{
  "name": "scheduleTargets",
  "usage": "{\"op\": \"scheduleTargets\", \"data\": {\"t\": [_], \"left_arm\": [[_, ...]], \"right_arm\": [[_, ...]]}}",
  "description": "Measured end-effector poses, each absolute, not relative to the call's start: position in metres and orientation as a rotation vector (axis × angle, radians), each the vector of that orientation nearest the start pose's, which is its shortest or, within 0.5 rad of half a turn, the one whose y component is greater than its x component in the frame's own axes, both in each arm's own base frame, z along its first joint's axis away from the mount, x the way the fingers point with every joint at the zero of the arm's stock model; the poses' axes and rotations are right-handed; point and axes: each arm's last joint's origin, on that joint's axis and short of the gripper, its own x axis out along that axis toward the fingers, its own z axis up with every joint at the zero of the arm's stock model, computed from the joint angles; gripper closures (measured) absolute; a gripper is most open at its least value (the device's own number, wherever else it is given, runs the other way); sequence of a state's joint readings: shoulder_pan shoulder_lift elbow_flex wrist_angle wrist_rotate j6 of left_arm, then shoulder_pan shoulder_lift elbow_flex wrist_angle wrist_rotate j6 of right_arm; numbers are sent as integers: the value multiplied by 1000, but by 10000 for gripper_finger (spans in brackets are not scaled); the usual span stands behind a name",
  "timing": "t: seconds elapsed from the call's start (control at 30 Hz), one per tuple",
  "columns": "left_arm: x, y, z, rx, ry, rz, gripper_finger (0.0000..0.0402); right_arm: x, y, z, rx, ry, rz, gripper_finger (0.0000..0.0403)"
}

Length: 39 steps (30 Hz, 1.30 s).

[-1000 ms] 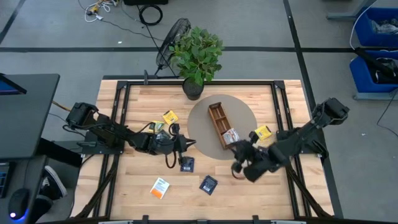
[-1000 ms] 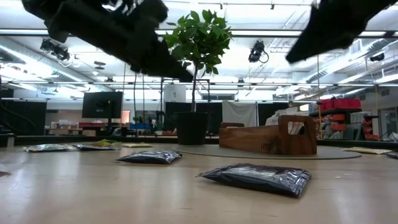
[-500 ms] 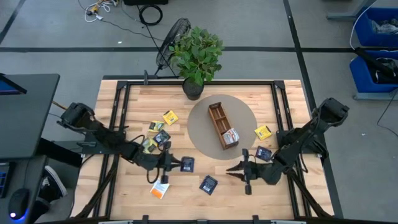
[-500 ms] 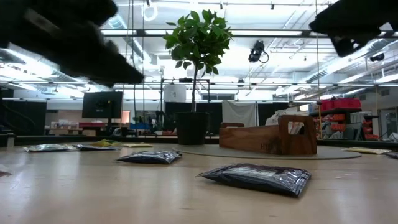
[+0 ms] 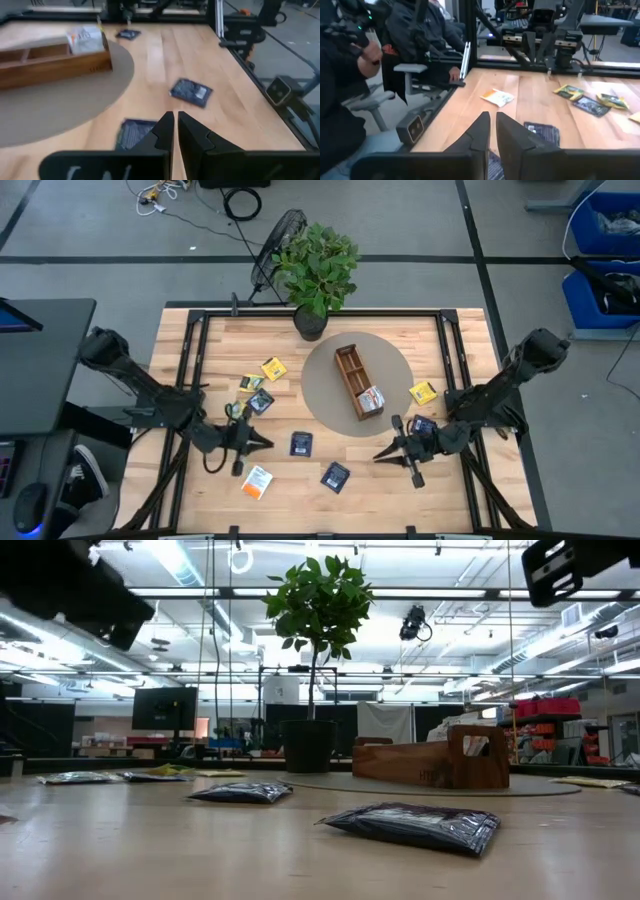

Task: Pick & Place Tea
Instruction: Put the white tea bag into the bottom section of the wooden organizer

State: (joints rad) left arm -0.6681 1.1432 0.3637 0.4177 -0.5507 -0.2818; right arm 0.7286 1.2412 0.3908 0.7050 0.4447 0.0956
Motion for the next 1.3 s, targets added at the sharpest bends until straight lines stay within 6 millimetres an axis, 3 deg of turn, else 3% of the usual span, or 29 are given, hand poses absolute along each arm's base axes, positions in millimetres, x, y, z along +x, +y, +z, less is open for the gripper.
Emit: {"op": "scheduleTargets", "data": {"t": [0.1, 0.2, 0.57, 0.67, 1.0, 1.3], "left_arm": [[173, -112, 184, -87, 371, -117, 376], [171, -110, 171, -147, 512, -160, 376], [169, -128, 150, -257, 668, -251, 370], [170, -130, 143, -275, 699, -229, 345], [166, -140, 125, -337, 817, -231, 206], [164, -139, 119, -321, 853, -181, 189]], "right_arm": [[177, 140, 203, 4, 151, 274, 365], [173, 136, 205, 0, 175, 280, 365], [170, 133, 195, 76, 293, 229, 365], [170, 132, 194, 80, 299, 217, 365], [170, 132, 194, 83, 298, 217, 365], [170, 132, 194, 105, 301, 213, 365]]}}
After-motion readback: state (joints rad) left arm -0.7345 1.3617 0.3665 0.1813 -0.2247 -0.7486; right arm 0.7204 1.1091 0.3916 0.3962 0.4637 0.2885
